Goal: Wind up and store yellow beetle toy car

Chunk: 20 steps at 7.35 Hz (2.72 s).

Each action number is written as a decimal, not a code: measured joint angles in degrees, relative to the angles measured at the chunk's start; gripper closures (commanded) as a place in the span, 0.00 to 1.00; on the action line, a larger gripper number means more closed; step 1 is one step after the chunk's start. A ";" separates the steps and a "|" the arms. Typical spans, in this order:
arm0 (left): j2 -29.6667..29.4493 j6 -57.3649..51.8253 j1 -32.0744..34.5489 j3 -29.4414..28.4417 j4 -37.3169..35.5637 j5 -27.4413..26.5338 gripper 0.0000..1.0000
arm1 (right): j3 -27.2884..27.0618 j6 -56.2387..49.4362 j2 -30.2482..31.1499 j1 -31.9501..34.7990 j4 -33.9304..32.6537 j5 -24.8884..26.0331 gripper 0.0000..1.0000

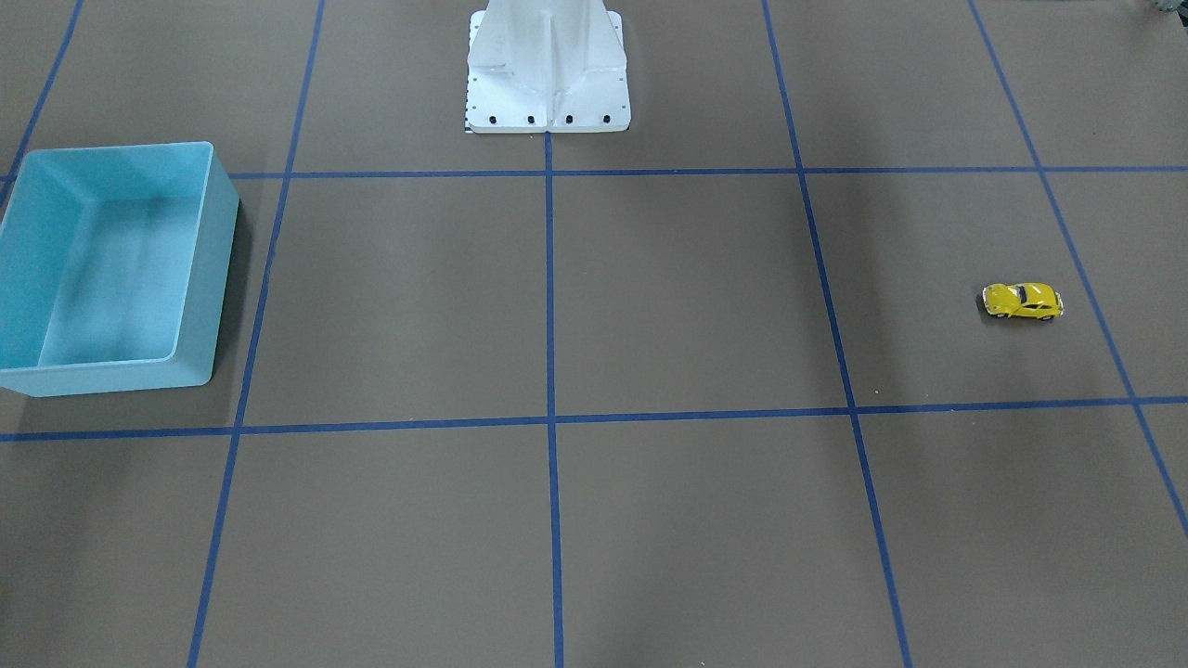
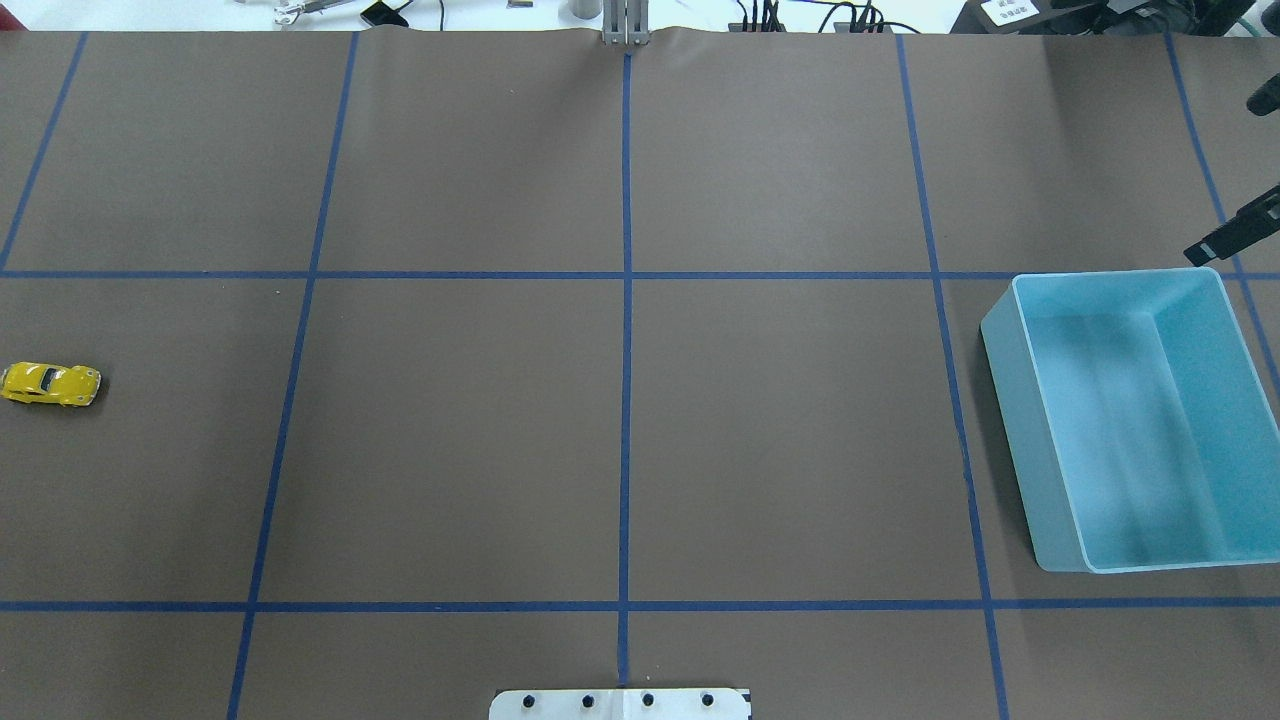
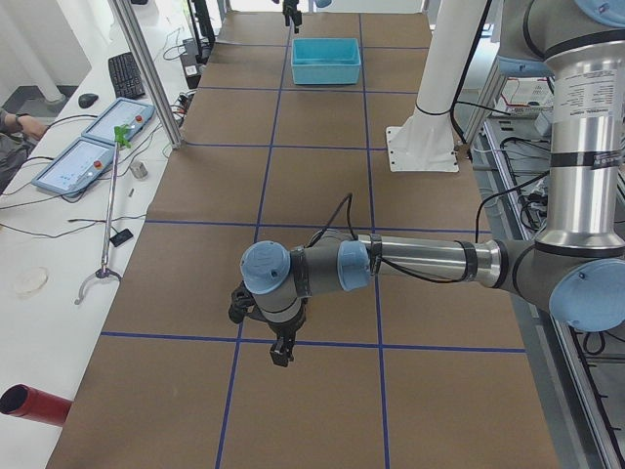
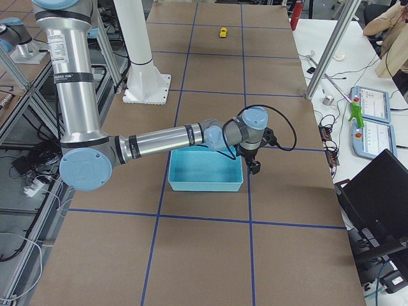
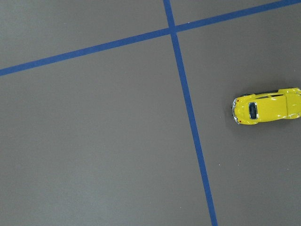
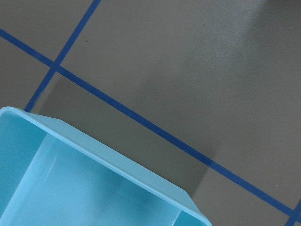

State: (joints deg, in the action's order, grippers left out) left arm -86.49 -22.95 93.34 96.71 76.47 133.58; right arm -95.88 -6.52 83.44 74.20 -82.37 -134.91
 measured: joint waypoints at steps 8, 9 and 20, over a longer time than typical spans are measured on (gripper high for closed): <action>0.08 -0.33 0.00 0.52 -0.02 0.01 0.00 | 0.62 -0.07 0.55 -0.02 -0.05 -0.16 0.00; 0.04 -0.44 0.00 0.70 -0.07 0.01 0.00 | 0.73 -0.07 0.55 -0.02 -0.02 -0.12 0.00; -1.74 -0.40 -0.34 3.76 -0.67 -0.73 0.00 | 0.64 -0.14 0.43 -0.02 0.01 -0.09 0.00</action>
State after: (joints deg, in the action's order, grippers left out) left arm -88.24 -23.36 93.00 100.47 75.80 132.85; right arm -95.24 -6.66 83.87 74.18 -82.35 -135.00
